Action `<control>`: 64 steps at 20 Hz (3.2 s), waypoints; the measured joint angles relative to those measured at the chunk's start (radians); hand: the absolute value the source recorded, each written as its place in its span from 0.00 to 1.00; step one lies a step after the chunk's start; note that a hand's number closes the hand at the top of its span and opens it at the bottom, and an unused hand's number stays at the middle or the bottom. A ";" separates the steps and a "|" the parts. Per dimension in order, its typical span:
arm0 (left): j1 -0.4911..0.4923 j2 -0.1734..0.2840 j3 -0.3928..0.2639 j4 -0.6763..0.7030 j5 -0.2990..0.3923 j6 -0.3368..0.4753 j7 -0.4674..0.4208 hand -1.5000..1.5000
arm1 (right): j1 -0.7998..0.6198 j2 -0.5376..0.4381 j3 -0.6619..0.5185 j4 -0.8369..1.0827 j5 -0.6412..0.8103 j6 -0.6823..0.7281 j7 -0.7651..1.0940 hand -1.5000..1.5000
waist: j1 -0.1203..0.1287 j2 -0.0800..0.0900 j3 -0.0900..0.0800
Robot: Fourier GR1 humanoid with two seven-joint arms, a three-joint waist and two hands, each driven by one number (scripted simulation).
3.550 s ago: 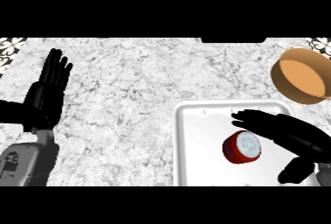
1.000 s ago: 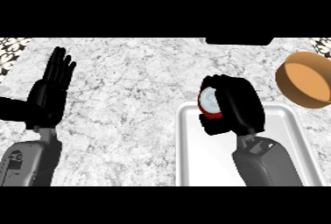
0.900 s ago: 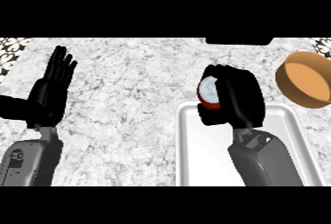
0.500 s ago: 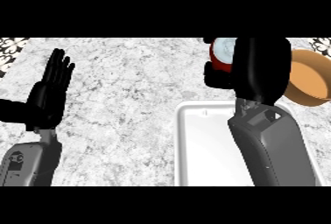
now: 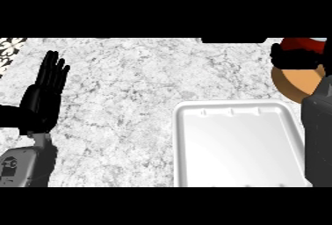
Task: Pick the can from the tray and place it in the pot
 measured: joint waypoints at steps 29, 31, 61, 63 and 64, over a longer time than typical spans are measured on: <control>-0.035 -0.022 -0.001 0.018 -0.019 -0.007 0.003 0.50 | -0.053 -0.398 -0.396 1.030 -0.328 -0.329 -0.636 0.00 | 0.023 0.010 0.001; -0.046 -0.022 -0.003 0.030 -0.019 -0.011 0.003 0.50 | -0.081 -0.404 -0.403 1.086 -0.352 -0.293 -0.658 0.00 | 0.023 0.010 0.002; -0.030 -0.021 0.012 0.010 -0.022 -0.017 0.011 0.50 | -0.071 -0.620 -0.803 1.338 -0.900 -0.188 -1.052 0.00 | 0.013 0.008 0.002; -0.023 -0.021 0.015 0.015 -0.019 -0.024 -0.001 0.50 | -0.043 -0.658 -0.821 1.363 -0.924 -0.167 -1.077 0.00 | 0.015 0.009 0.002; -0.033 -0.018 0.017 0.016 -0.018 -0.024 0.004 0.50 | -0.032 -0.671 -0.828 1.374 -0.935 -0.164 -1.089 0.00 | 0.016 0.009 0.003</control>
